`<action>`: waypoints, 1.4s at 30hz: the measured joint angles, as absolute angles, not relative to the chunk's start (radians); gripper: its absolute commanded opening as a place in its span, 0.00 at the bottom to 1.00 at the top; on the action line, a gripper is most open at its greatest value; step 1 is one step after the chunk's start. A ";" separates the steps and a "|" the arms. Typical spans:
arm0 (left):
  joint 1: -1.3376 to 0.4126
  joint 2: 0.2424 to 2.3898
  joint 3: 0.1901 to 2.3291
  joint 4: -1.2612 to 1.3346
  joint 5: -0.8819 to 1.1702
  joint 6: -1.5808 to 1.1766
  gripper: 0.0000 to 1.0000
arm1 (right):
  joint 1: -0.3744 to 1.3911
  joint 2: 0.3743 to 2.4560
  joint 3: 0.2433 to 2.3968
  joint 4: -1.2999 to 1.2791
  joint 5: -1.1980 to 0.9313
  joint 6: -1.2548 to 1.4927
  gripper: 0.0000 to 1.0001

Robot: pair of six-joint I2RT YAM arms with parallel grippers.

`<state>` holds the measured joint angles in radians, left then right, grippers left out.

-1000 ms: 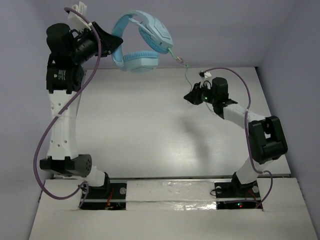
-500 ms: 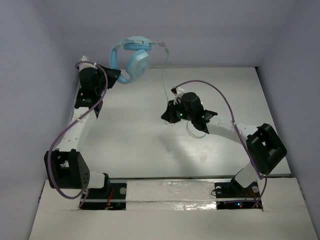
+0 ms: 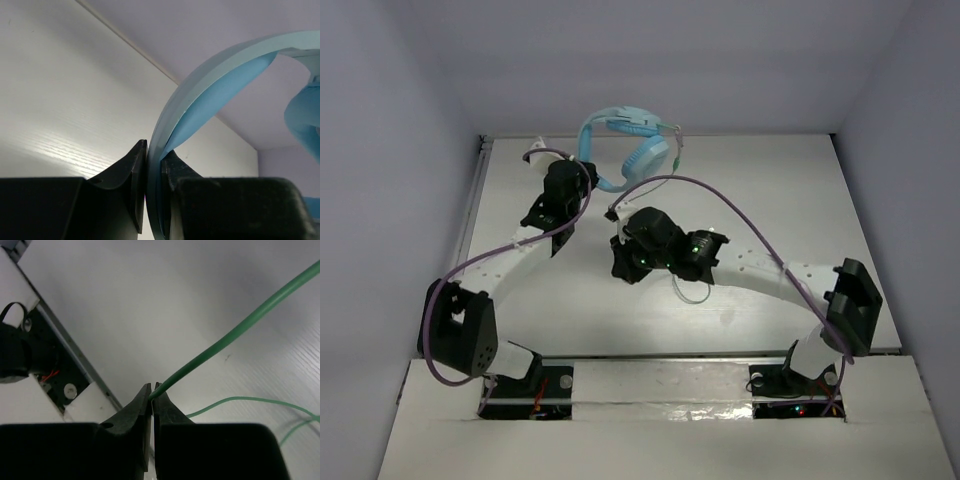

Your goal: Wrap the headphones

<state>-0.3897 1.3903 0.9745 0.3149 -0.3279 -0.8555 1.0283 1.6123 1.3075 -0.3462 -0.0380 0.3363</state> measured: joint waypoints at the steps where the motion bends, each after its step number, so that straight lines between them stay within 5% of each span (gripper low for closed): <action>1: -0.396 1.402 0.979 0.321 -0.344 -0.838 0.00 | 1.042 1.597 1.322 -0.371 -0.038 0.327 0.00; 15: -0.555 1.472 0.957 0.388 -0.366 -0.552 0.00 | 1.003 1.562 1.623 -0.649 0.103 0.171 0.00; 27: -0.564 1.392 0.880 0.355 -0.269 -0.318 0.00 | 0.776 1.585 1.773 -0.700 0.205 0.066 0.02; 38: -0.579 1.441 0.990 0.209 -0.159 -0.194 0.00 | 0.734 1.658 1.863 -0.713 0.277 -0.056 0.29; 42: -0.588 1.475 1.019 0.167 -0.130 -0.176 0.00 | 0.733 1.686 1.888 -0.707 0.286 -0.075 0.24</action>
